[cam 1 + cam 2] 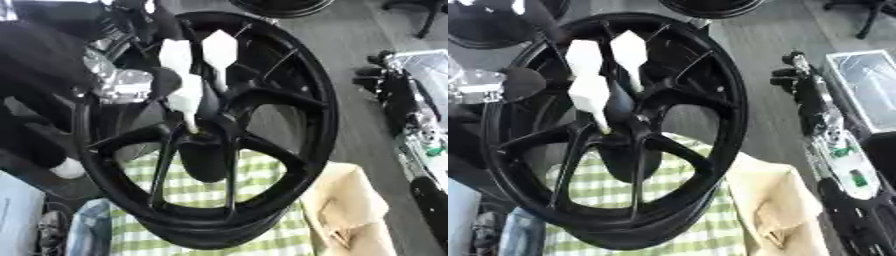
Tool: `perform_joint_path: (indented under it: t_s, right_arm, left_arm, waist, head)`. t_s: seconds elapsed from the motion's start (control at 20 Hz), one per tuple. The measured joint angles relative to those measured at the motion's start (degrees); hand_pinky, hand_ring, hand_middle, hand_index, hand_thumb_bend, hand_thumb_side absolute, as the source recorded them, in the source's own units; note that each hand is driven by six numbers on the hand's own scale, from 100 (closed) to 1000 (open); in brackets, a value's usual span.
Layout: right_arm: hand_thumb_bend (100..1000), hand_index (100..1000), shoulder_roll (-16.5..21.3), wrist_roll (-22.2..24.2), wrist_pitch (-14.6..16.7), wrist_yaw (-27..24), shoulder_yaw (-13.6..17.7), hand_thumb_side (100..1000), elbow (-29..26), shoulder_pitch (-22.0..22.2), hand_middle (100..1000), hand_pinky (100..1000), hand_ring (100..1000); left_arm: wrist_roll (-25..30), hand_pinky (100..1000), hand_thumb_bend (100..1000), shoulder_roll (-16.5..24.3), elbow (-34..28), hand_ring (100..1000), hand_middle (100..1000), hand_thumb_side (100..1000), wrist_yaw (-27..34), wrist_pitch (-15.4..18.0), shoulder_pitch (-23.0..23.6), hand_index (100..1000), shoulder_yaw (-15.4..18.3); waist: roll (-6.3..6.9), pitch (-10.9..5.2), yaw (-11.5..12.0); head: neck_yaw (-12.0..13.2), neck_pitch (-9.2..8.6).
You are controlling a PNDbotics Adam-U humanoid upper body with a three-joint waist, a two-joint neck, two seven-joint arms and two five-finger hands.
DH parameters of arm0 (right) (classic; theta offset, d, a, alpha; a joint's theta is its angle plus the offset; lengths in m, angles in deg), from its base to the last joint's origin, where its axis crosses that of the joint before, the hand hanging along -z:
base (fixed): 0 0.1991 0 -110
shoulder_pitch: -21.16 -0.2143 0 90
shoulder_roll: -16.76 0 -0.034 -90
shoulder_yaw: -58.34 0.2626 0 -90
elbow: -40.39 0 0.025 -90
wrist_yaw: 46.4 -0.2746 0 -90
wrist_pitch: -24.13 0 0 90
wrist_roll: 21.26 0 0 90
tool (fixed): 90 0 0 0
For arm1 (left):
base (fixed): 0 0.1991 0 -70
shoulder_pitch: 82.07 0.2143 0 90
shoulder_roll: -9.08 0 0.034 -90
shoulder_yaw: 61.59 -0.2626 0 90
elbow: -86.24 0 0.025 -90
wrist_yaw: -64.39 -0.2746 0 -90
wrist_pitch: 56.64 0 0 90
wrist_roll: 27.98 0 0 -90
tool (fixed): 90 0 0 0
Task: Pull the pin out of the wheel hub.
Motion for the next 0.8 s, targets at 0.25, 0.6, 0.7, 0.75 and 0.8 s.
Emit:
perform_joint_path:
  t_s: [0.25,0.6,0.7,0.75,0.8]
  right_arm:
    - [100,830,-0.01,0.03,-0.03,0.19,-0.22,878,0.02,0.01,626,929,715]
    - [100,829,-0.06,0.22,-0.23,0.25,-0.26,883,0.08,0.01,626,928,716]
    - [100,828,-0.08,0.24,-0.25,0.26,-0.28,885,0.18,0.01,626,928,715]
    - [100,828,-0.08,0.26,-0.26,0.26,-0.31,885,0.2,0.01,626,928,715]
    - [100,828,-0.09,0.27,-0.27,0.26,-0.41,885,0.22,0.0,625,928,714]
  left_arm:
    - [-1.17,807,402,-2.21,2.57,763,816,635,-1.92,-1.17,-0.44,876,-2.19]
    - [-0.57,771,376,-4.16,6.45,693,802,278,-3.51,-0.57,-0.35,847,-4.11]
    - [-0.26,760,377,-4.42,7.23,670,797,223,-3.78,-0.26,-0.18,844,-4.27]
    - [-0.13,759,379,-4.63,7.59,670,796,214,-3.94,-0.13,-0.07,842,-4.38]
    - [-0.02,757,383,-4.68,7.92,668,793,209,-4.06,-0.02,0.03,838,-4.5]
  waist:
    - [-0.01,0.0,0.26]
    - [-0.09,0.02,0.28]
    - [-0.16,0.02,0.27]
    - [-0.19,0.03,0.27]
    - [-0.21,0.03,0.27]
  head:
    - [0.05,0.0]
    - [0.11,0.01]
    - [0.18,0.01]
    - [0.22,0.01]
    - [0.24,0.01]
